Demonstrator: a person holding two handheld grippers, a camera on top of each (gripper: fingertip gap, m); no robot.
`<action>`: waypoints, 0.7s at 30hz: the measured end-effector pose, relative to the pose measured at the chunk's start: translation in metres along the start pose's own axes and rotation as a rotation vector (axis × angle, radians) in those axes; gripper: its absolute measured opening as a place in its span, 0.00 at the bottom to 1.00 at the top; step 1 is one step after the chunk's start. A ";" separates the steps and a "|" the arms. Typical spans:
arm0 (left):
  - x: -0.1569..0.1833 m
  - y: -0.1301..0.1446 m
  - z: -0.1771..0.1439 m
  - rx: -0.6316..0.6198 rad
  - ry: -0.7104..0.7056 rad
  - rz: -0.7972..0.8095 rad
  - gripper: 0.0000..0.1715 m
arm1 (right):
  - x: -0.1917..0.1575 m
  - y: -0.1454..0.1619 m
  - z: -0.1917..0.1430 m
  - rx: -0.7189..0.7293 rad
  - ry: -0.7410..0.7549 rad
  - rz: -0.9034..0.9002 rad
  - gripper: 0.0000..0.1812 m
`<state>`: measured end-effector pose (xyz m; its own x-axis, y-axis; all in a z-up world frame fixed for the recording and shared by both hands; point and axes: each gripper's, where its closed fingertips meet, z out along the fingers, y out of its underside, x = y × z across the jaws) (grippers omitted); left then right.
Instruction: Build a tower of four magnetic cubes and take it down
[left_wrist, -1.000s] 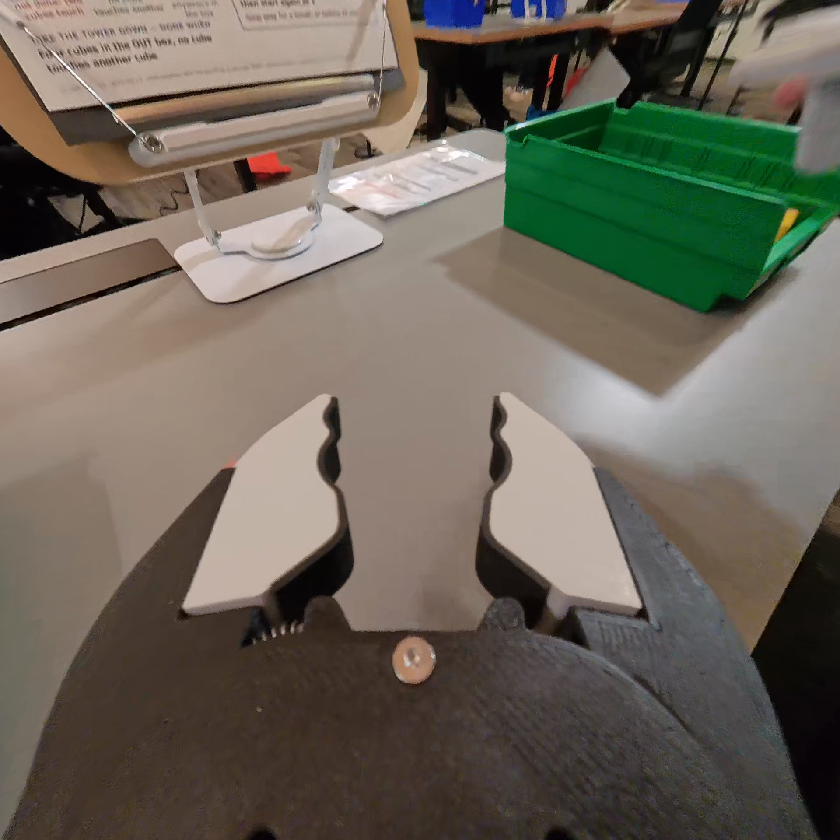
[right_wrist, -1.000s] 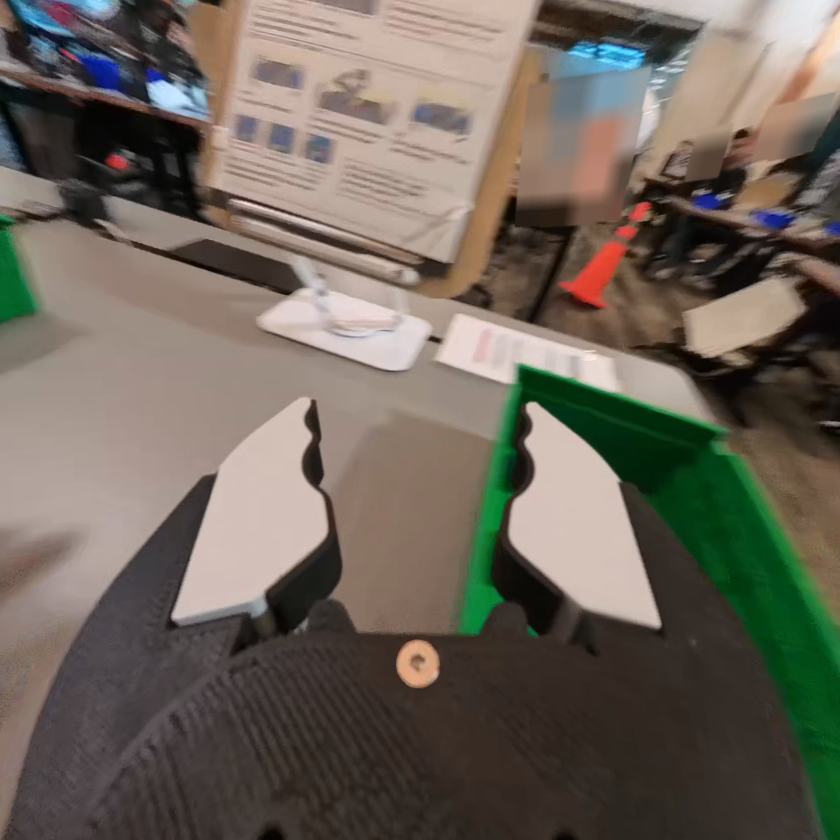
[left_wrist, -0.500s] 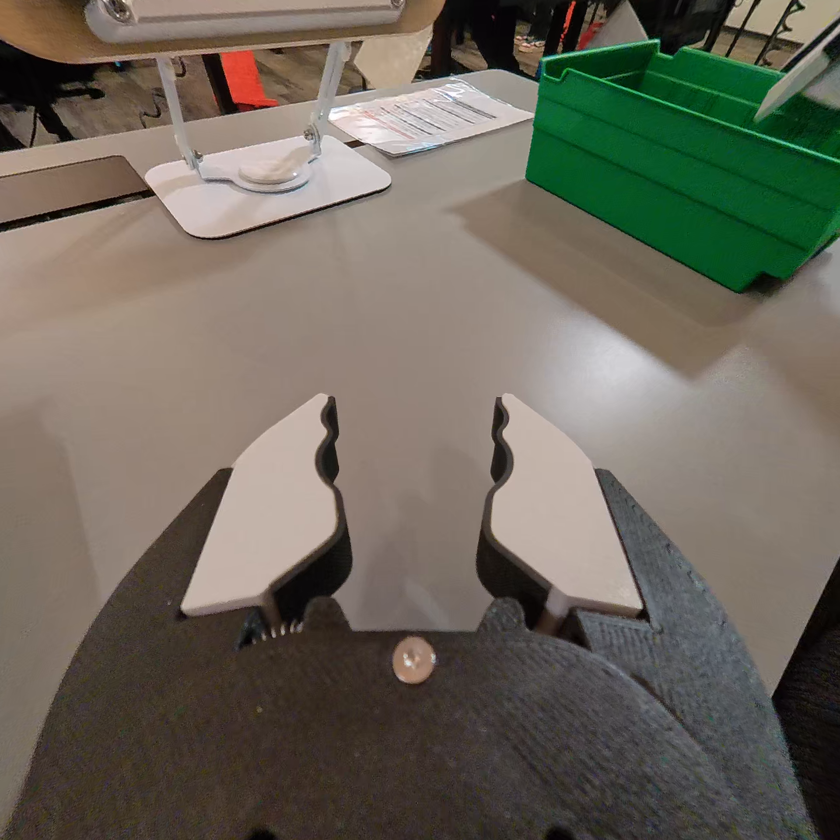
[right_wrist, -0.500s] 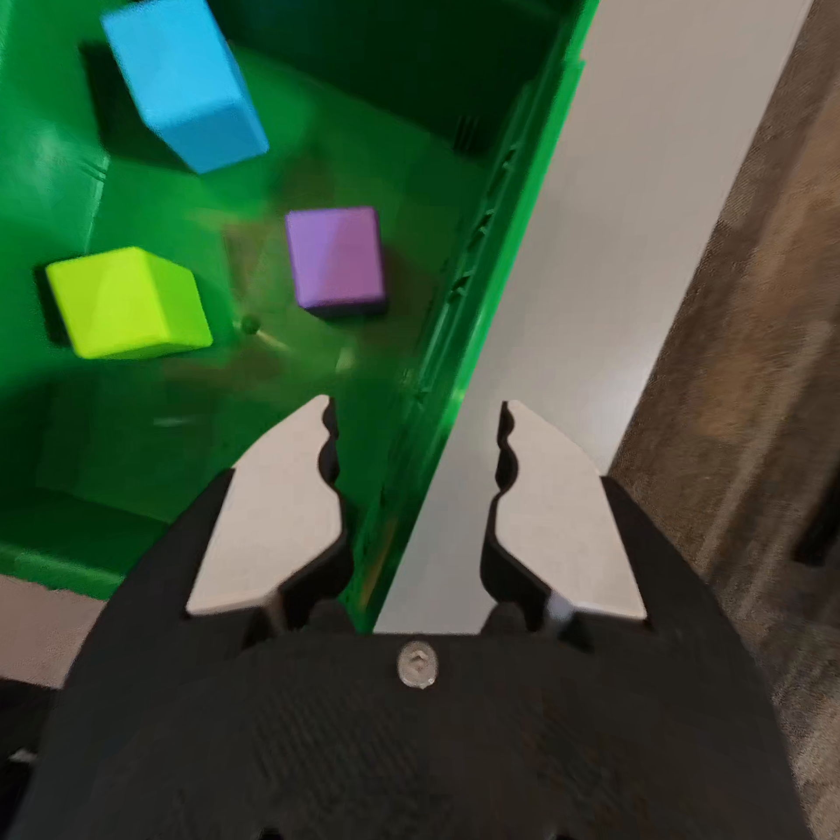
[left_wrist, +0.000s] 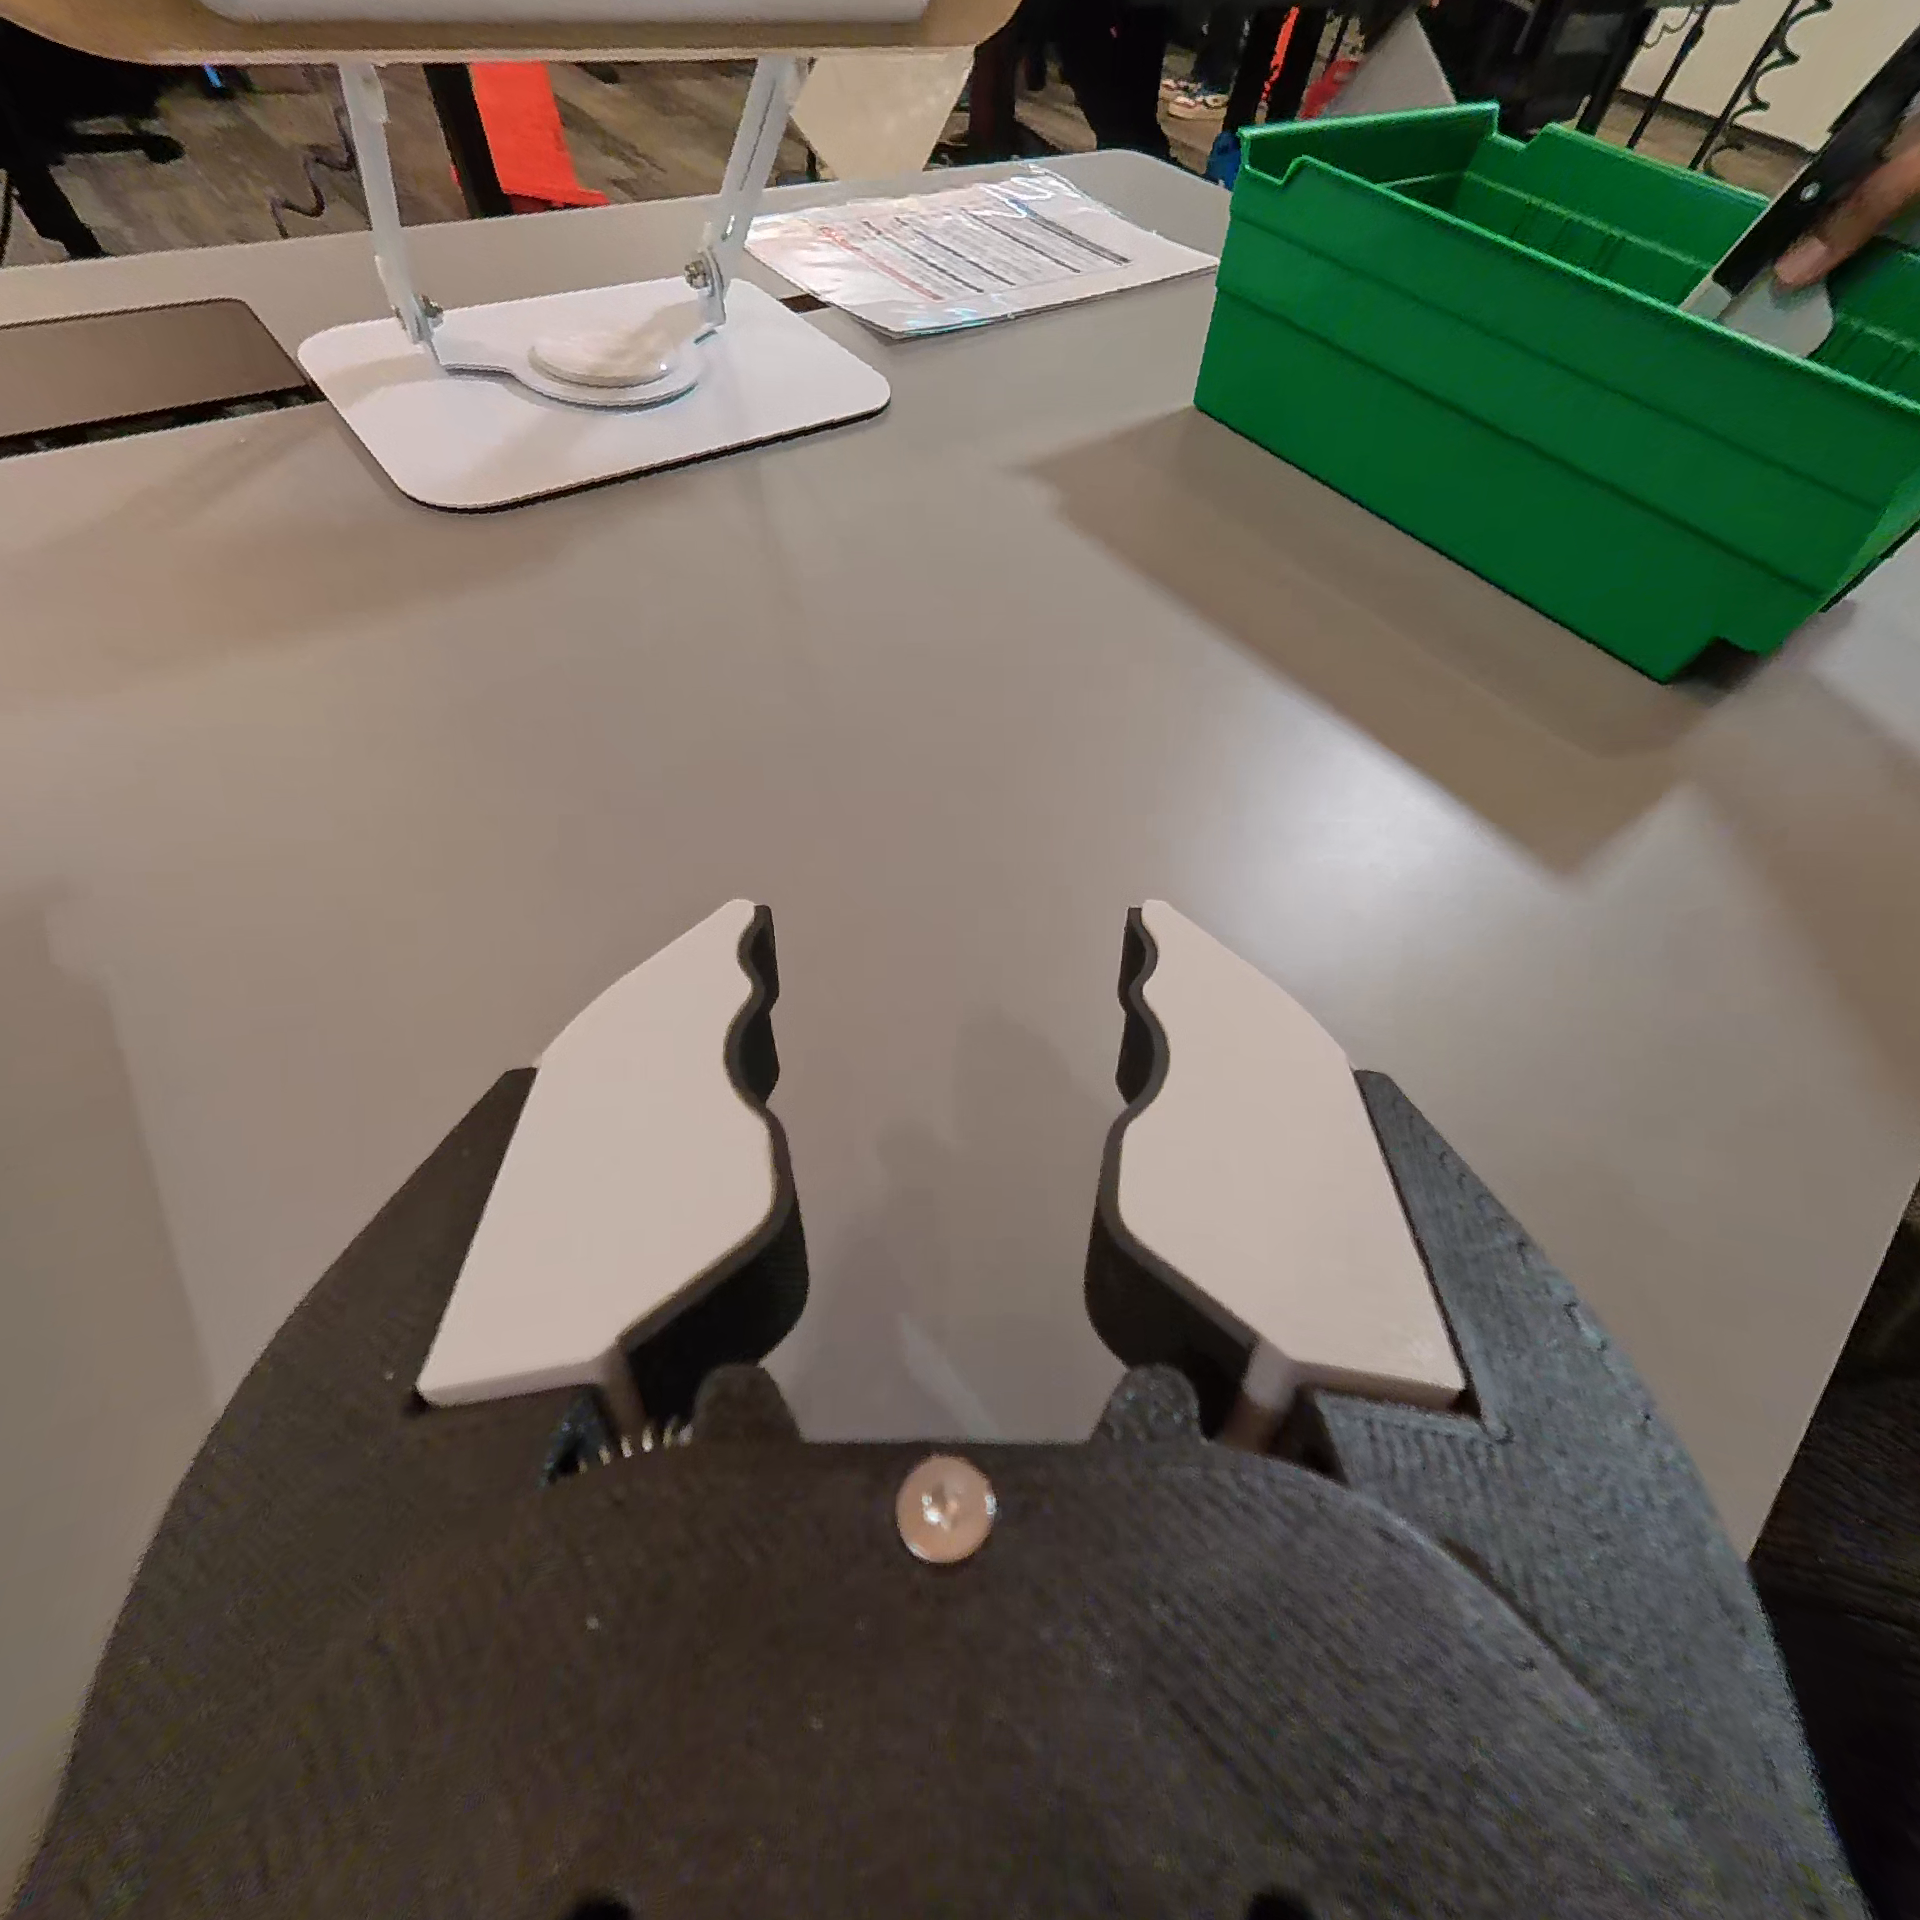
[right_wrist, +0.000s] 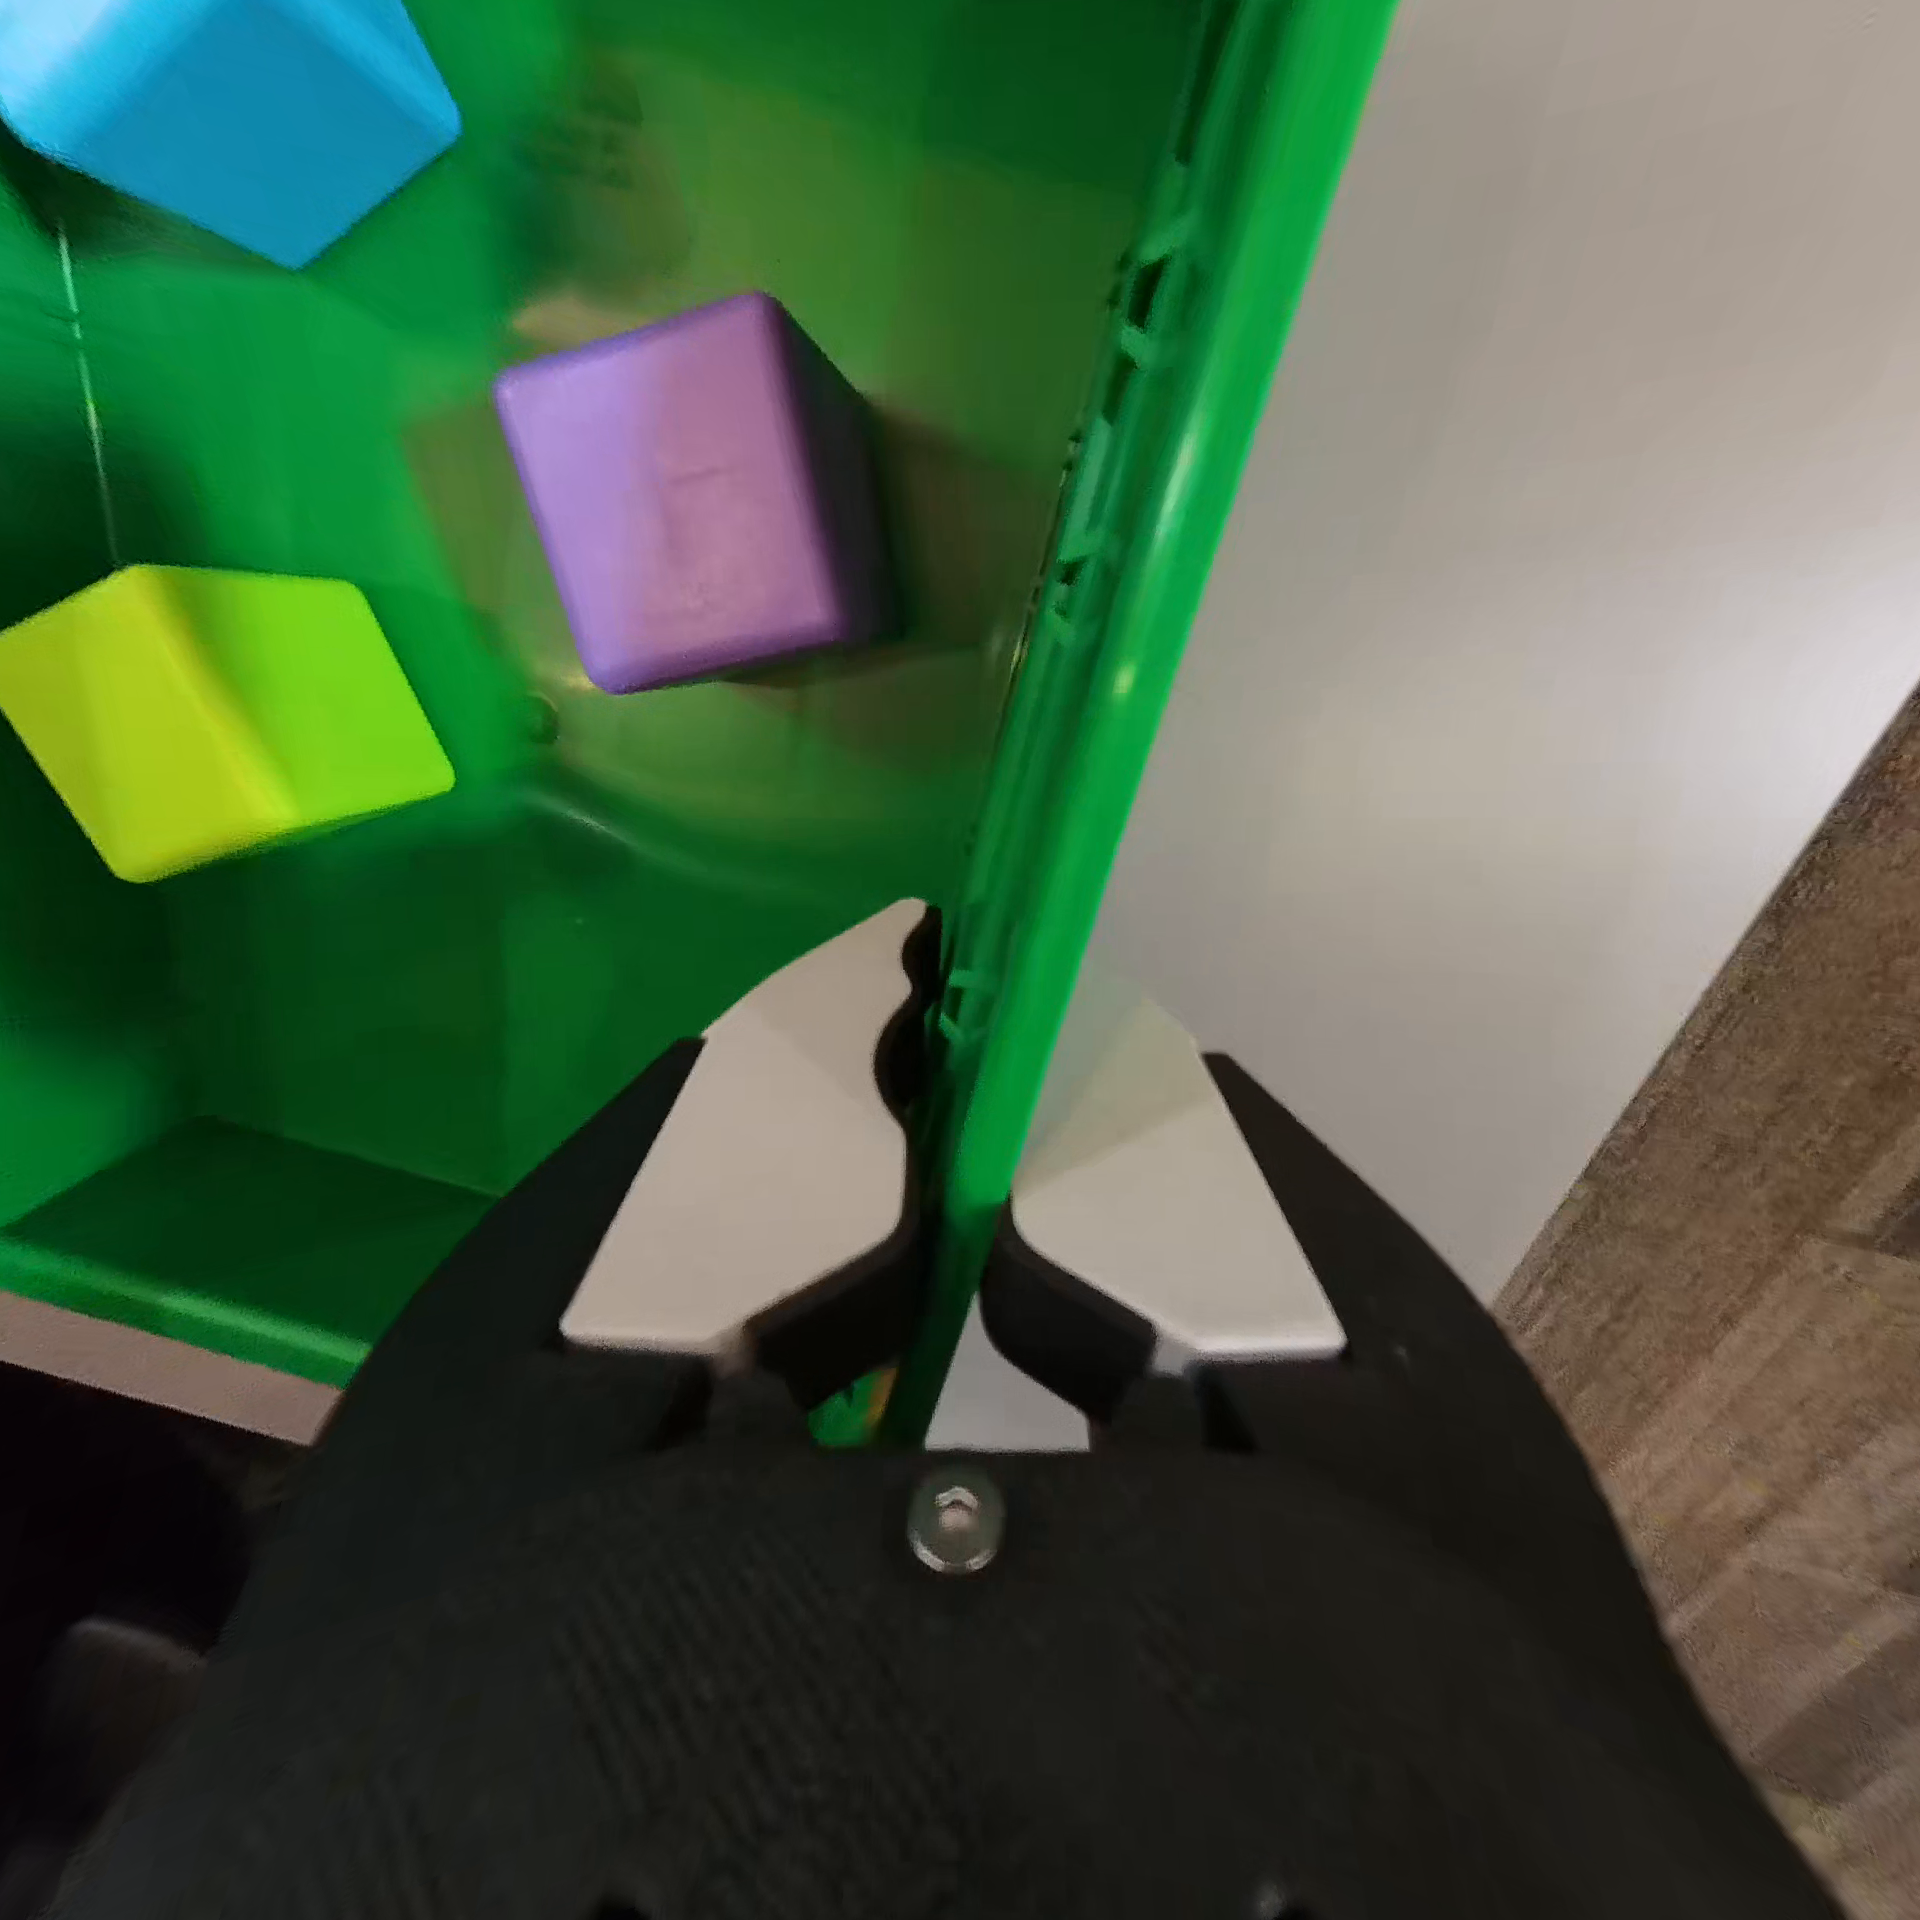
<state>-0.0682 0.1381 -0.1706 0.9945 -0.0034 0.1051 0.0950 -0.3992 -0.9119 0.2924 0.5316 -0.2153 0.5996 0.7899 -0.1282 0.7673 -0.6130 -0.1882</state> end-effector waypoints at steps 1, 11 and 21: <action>0.001 -0.001 -0.001 0.006 0.003 -0.006 0.37 | -0.001 0.001 0.000 -0.004 0.000 0.030 0.03; -0.006 -0.033 -0.024 0.126 -0.093 0.040 0.31 | -0.073 -0.011 -0.009 0.016 -0.037 0.118 0.02; -0.138 -0.079 -0.129 0.075 -0.624 0.216 0.60 | -0.181 -0.042 0.016 -0.010 -0.109 -0.039 0.02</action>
<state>-0.2186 0.0518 -0.0618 0.8288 0.4647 -0.3116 -0.1287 -0.3837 -0.9145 0.1486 0.4147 -0.1997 0.5412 0.8100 -0.2260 0.7922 -0.5812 -0.1860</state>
